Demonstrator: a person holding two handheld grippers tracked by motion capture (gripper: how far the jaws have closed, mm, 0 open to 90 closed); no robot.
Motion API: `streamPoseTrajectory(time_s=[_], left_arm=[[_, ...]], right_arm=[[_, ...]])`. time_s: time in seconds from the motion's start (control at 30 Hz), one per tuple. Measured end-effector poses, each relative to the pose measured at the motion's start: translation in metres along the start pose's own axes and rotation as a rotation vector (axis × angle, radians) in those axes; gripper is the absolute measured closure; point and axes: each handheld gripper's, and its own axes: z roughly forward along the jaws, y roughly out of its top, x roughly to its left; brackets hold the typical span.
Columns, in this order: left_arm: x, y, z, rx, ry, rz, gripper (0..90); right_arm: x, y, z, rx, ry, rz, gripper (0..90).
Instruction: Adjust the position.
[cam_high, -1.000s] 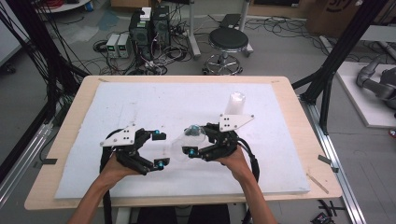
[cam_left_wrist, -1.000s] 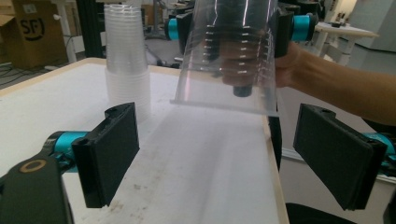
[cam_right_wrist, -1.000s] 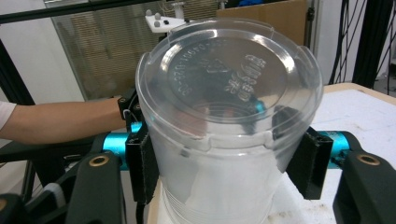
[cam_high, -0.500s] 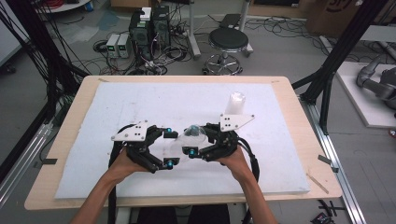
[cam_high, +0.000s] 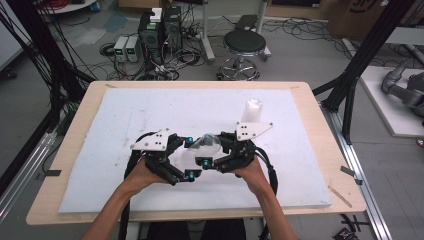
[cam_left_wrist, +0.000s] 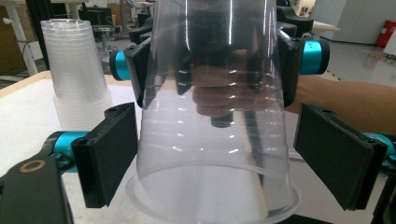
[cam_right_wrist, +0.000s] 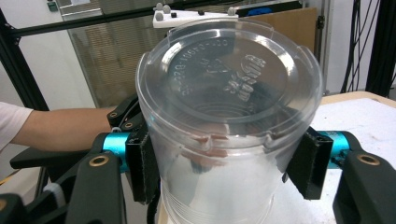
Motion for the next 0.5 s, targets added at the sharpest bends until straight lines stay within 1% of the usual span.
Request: streamPoseTrajectory(time_s=[0.13, 0.23, 0.27, 0.33, 0.47, 0.5], left_arm=[[0.0000, -0.0001, 0.0004, -0.001, 0.001, -0.002, 14.3], [-0.0001, -0.0001, 0.0004, 0.000, 0.000, -0.004, 16.1], [-0.0002, -0.0002, 0.0003, 0.001, 0.000, -0.004, 18.5], [-0.0001, -0.0005, 0.0002, 0.000, -0.004, -0.005, 20.1], [0.0003, -0.0009, -0.0008, 0.002, 0.006, -0.003, 24.9], [0.0001, -0.0011, -0.0010, 0.000, 0.012, -0.006, 28.2]], right_arm=[[-0.0001, -0.0002, 0.0000, -0.002, 0.002, 0.001, 37.0], [-0.0003, -0.0005, 0.0003, -0.002, 0.004, 0.001, 37.0], [-0.0003, -0.0006, 0.0006, -0.001, 0.006, 0.004, 37.0], [-0.0003, -0.0007, 0.0007, -0.002, 0.006, 0.003, 37.0], [-0.0003, -0.0008, 0.0009, -0.001, 0.009, 0.005, 37.0], [-0.0003, -0.0008, 0.0008, 0.001, 0.011, 0.005, 37.0]])
